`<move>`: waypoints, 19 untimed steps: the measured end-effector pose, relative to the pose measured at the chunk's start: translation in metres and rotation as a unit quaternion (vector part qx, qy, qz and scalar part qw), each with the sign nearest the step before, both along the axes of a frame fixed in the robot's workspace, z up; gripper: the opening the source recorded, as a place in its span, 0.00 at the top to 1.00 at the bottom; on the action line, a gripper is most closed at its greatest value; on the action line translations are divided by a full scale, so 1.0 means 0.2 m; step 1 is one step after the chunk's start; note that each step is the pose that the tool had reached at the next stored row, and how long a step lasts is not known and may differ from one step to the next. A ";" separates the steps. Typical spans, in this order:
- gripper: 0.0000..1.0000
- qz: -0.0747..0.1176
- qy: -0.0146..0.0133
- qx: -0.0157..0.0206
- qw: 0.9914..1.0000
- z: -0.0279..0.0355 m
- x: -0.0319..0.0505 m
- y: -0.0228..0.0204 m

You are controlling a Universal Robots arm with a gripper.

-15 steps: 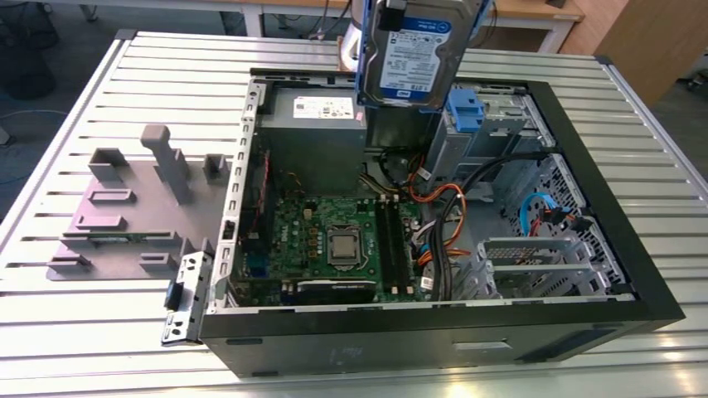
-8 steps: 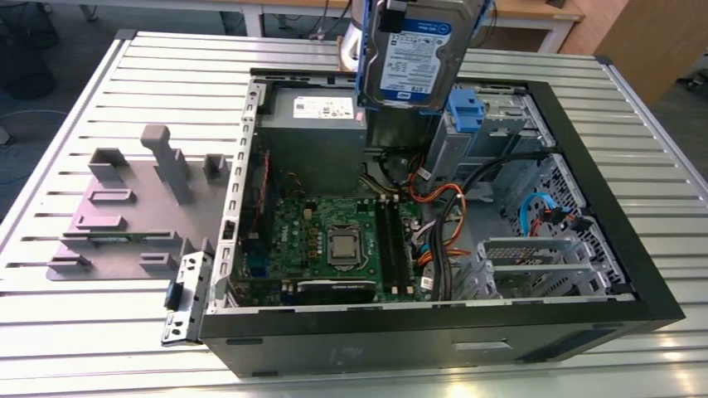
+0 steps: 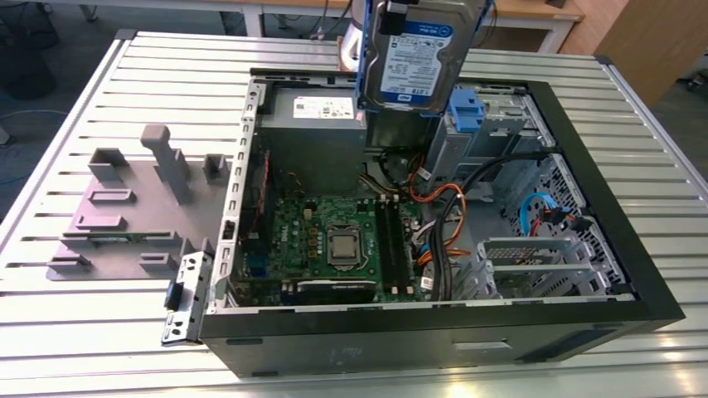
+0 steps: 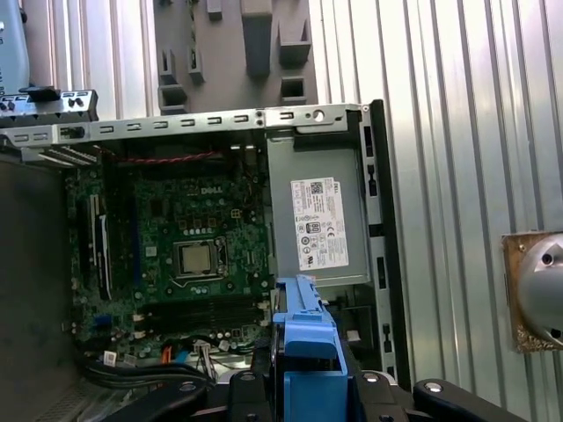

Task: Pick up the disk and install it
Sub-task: 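Pick up the disk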

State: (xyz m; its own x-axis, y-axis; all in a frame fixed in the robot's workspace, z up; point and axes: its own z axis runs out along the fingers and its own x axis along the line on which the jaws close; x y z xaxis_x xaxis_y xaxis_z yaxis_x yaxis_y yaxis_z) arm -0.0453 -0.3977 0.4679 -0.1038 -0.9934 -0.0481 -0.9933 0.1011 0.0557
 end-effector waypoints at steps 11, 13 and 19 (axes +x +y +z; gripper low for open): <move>0.63 0.000 0.000 0.000 1.000 0.000 0.000 -0.028; 0.63 0.000 0.000 0.000 1.000 0.000 0.000 -0.033; 0.63 0.000 0.000 0.000 1.000 0.000 0.001 -0.047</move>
State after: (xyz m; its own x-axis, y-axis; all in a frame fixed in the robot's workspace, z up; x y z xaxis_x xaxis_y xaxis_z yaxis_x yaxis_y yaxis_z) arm -0.0452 -0.4072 0.4679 -0.1038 -0.9934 -0.0481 -0.9933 0.1011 0.0557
